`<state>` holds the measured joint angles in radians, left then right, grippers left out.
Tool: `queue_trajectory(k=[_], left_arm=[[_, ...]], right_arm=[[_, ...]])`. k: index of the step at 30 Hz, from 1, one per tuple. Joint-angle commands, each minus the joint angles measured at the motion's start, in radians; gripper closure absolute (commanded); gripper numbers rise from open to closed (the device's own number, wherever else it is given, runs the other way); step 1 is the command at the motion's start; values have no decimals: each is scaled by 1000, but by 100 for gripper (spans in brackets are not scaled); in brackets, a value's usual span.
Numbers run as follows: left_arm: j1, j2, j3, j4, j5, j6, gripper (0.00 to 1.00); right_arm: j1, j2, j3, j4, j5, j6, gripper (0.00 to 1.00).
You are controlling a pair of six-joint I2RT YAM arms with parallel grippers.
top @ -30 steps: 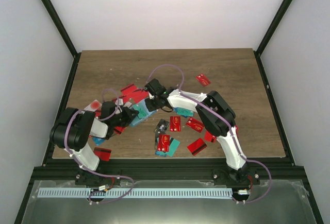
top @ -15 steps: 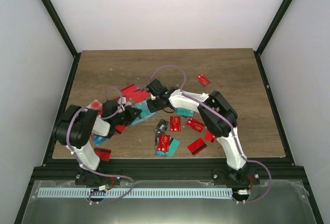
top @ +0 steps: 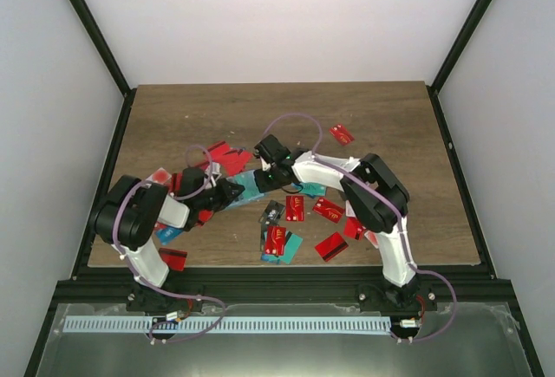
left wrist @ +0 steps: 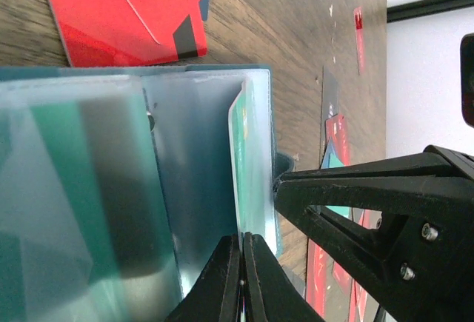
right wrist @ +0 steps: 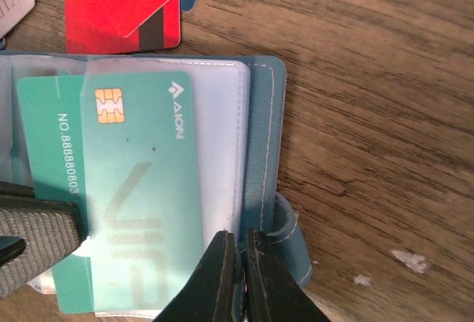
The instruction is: Put the credit cards into the card holder
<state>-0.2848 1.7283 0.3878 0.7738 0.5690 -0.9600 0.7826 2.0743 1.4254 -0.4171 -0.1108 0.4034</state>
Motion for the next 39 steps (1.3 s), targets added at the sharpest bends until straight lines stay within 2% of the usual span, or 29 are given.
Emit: queue_trajectory(k=[1, 17, 19, 25, 31, 34, 39], left_arm=[[-11, 42, 21, -45, 45, 69, 96], [-37, 100, 107, -107, 99, 120, 95], [-37, 85, 123, -167, 99, 159, 90], [-39, 3, 170, -399, 38, 294, 68], [-43, -93, 200, -558, -29, 358, 52], [-51, -140, 228, -665, -76, 399, 48], [-72, -208, 261, -777, -143, 465, 47]], right_arm=[[-22, -14, -44, -80, -52, 16, 99], [-39, -46, -76, -51, -108, 9, 99], [-43, -64, -88, -45, -111, 6, 99], [-74, -100, -139, -11, -154, -3, 99], [-90, -105, -164, 6, -183, -10, 99], [-96, -116, -179, 18, -202, -8, 99], [-114, -150, -212, 34, -205, -5, 88]])
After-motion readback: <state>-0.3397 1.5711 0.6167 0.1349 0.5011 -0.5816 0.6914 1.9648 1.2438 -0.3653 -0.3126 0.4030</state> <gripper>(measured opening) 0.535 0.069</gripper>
